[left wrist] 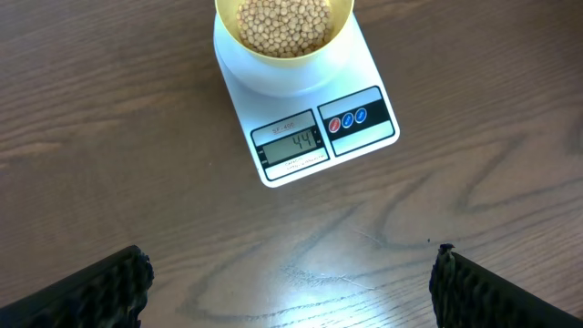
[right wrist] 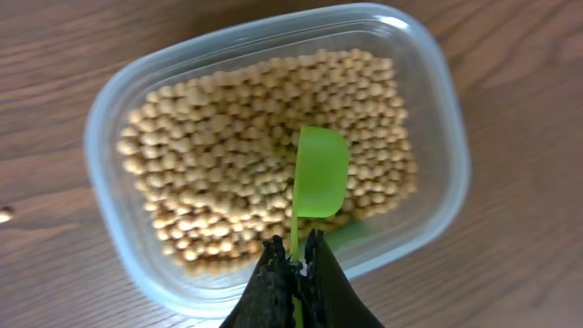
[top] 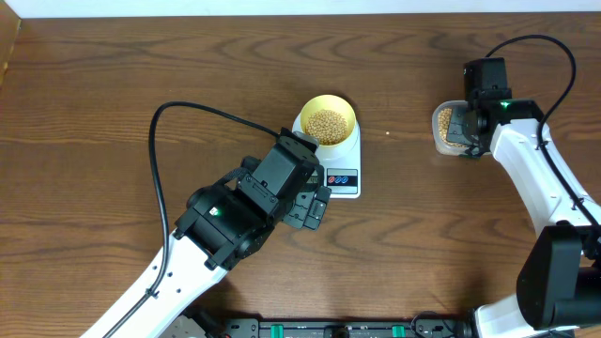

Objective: Scoop item into bowl and weigh 50g on scale
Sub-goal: 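Dip the scoop into the soybeans with the right gripper, then lift the filled scoop and carry it left over the yellow bowl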

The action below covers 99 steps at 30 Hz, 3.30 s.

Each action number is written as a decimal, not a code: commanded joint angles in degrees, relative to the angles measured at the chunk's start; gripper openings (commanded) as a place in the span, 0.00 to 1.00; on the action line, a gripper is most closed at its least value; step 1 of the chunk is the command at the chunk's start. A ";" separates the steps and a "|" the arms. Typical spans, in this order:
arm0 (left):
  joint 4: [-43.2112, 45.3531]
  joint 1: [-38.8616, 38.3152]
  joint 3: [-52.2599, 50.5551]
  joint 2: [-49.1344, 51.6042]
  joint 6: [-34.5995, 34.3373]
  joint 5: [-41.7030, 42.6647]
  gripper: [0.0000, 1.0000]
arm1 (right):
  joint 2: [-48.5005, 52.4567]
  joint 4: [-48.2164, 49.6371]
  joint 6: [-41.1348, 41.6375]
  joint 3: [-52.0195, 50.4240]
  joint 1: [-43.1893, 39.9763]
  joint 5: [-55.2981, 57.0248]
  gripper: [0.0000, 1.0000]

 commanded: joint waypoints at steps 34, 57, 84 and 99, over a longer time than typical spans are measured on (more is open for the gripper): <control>-0.17 0.17 0.66 0.11 0.76 -0.55 1.00 | 1.66 2.58 -2.23 -0.52 -19.54 -47.01 0.01; -0.17 0.17 0.66 0.11 0.76 -0.57 1.00 | 1.66 1.38 -11.13 -0.52 -31.36 -68.72 0.01; -0.17 0.17 0.66 0.11 0.74 -0.57 1.00 | 1.66 3.32 -8.46 -0.52 -29.49 -99.23 0.01; -0.17 0.17 0.66 0.11 0.74 -0.57 1.00 | 1.66 34.16 17.57 -0.52 -12.11 -100.24 0.01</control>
